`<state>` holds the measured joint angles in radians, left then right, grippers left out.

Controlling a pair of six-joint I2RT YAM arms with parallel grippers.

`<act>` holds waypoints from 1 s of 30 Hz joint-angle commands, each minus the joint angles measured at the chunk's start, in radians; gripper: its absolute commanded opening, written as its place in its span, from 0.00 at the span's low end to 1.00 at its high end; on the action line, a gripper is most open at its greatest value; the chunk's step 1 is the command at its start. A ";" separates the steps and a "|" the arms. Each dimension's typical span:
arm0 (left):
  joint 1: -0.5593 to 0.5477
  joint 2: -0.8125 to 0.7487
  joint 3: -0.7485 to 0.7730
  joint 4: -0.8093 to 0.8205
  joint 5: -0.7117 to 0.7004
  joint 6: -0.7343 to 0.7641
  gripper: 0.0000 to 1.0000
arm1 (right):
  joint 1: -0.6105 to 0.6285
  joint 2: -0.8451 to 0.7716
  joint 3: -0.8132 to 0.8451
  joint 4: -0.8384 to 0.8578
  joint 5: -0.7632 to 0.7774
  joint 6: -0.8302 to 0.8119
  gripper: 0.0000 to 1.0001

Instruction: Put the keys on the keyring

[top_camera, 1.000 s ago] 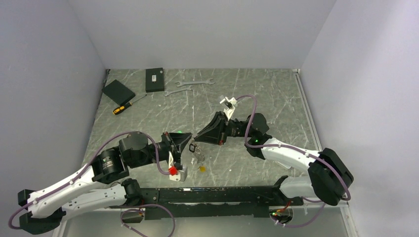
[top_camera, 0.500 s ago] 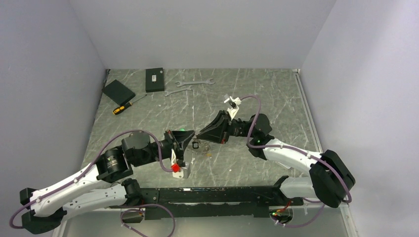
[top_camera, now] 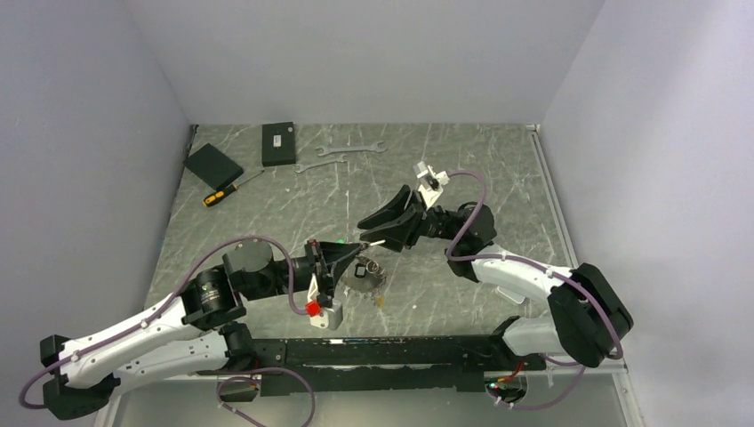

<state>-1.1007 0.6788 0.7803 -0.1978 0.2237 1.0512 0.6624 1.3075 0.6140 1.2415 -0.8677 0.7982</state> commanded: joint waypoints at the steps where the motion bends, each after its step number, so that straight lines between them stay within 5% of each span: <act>1: -0.004 -0.006 -0.007 0.146 -0.014 -0.013 0.00 | -0.003 -0.019 0.009 0.087 -0.059 0.019 0.42; 13: -0.004 -0.059 -0.025 0.237 0.029 -0.001 0.00 | -0.108 -0.168 -0.021 -0.392 0.120 -0.194 0.63; 19: -0.005 -0.080 -0.038 0.297 0.077 -0.024 0.00 | -0.130 -0.116 -0.018 -0.105 -0.084 -0.084 0.62; 26: -0.005 -0.081 -0.046 0.332 0.105 -0.038 0.00 | -0.126 -0.004 0.038 0.383 -0.203 0.273 0.62; 30: -0.004 -0.072 -0.075 0.387 0.104 -0.050 0.00 | -0.102 0.018 0.046 0.471 -0.204 0.341 0.60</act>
<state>-1.1011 0.6102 0.7223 0.0570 0.3031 1.0264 0.5385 1.3186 0.6197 1.4052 -1.0264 0.9997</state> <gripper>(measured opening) 0.036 0.613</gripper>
